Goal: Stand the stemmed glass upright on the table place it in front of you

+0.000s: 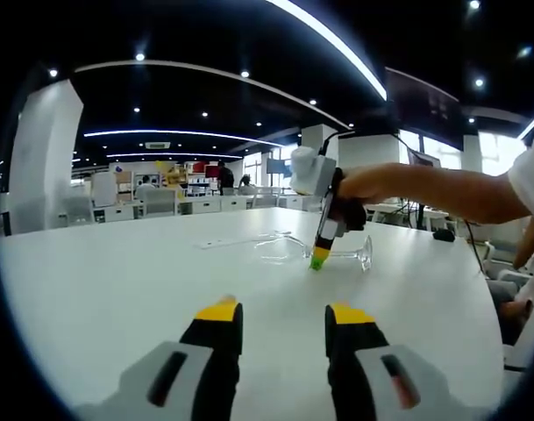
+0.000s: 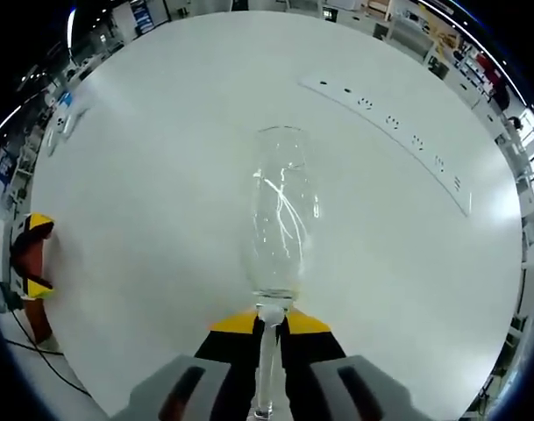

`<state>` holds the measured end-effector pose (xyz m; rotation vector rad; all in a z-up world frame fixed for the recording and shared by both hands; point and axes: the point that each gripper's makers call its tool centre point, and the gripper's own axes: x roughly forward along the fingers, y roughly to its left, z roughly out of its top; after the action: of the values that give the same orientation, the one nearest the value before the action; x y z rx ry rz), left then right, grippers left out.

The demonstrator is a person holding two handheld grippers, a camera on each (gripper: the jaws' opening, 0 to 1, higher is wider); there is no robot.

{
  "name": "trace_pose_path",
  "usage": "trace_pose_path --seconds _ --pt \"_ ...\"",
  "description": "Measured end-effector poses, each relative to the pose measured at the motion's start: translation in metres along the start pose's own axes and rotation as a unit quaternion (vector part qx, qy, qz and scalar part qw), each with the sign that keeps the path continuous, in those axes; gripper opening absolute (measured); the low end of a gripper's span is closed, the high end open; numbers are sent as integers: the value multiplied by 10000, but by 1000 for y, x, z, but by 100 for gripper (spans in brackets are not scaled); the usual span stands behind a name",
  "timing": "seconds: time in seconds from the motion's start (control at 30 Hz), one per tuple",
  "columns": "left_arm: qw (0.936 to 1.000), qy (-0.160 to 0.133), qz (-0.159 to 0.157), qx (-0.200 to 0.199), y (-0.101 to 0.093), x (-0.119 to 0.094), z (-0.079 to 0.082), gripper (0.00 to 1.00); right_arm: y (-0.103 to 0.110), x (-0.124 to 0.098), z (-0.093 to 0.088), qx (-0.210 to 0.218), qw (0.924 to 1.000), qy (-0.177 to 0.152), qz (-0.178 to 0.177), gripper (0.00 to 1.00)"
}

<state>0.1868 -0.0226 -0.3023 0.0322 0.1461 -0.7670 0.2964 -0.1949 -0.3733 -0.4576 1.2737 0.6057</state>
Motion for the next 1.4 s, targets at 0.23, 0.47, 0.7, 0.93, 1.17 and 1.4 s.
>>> trace_pose_path --seconds 0.23,0.47,0.7,0.93,1.17,1.4 --pt "10000 5 7 2 0 0 0 38 0 -1 0 27 10000 -22 15 13" --pt "10000 10 5 3 0 0 0 38 -1 -1 -1 89 9999 -62 27 12" --pt "10000 14 21 7 -1 0 0 38 -2 -3 -4 120 9999 -85 43 12" --pt "10000 15 21 4 -2 0 0 38 -3 -8 -5 196 9996 -195 71 12" --pt "10000 6 18 -6 -2 0 1 38 -3 -15 -6 237 9991 -326 105 12" --pt "10000 20 0 -5 -4 1 0 37 -1 -17 -9 228 9985 -475 122 12"
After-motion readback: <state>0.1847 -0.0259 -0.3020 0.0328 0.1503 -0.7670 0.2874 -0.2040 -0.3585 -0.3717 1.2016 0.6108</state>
